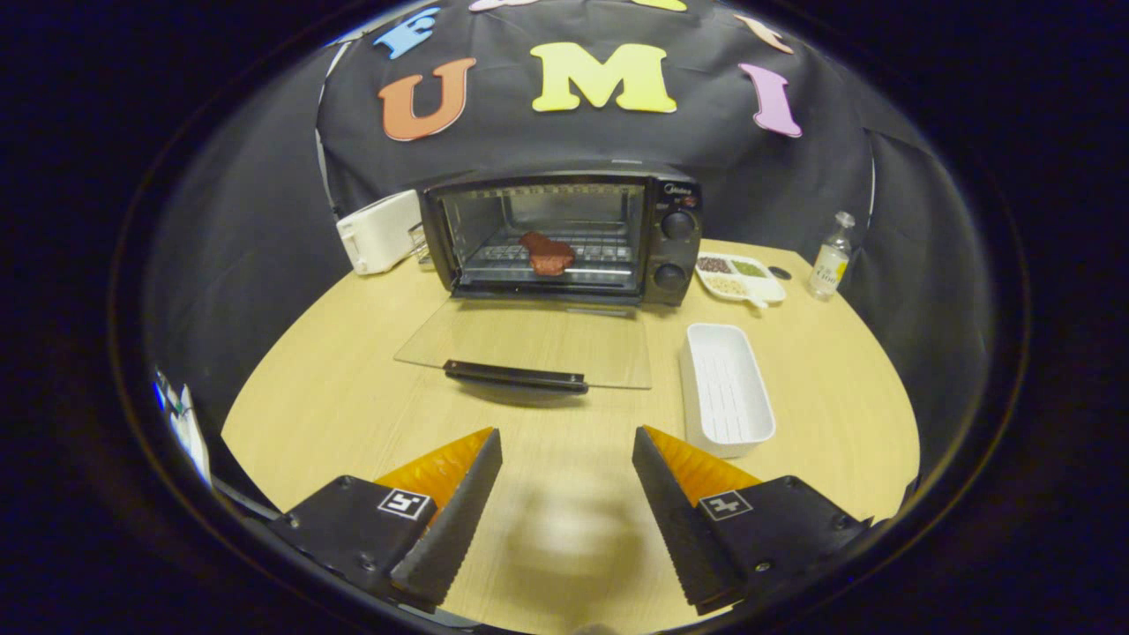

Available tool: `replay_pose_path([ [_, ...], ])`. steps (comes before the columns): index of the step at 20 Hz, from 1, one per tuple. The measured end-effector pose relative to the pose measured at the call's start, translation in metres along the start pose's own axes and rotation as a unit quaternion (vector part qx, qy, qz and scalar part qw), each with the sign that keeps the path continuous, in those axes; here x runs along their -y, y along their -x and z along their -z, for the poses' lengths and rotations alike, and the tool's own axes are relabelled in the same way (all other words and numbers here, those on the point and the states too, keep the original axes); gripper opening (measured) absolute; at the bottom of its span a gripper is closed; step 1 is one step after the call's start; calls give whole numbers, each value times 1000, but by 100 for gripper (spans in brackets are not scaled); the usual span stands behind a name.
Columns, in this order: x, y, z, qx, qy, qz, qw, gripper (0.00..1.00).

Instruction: Open the toaster oven, put the food inside, and close the toaster oven door.

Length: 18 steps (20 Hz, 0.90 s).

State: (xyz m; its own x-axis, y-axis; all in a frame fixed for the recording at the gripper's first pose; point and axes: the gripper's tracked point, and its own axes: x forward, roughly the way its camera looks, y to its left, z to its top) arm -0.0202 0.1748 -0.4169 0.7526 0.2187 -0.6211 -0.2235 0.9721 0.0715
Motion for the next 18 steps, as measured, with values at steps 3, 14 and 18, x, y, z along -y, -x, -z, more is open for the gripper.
replay_pose_path([
  [3,-5,-17,11,-13,-4,-1,1000,96],
  [14,-18,-86,12,-44,6,-10,999,96],
  [18,-22,-104,6,-47,21,-3,999,96],
])
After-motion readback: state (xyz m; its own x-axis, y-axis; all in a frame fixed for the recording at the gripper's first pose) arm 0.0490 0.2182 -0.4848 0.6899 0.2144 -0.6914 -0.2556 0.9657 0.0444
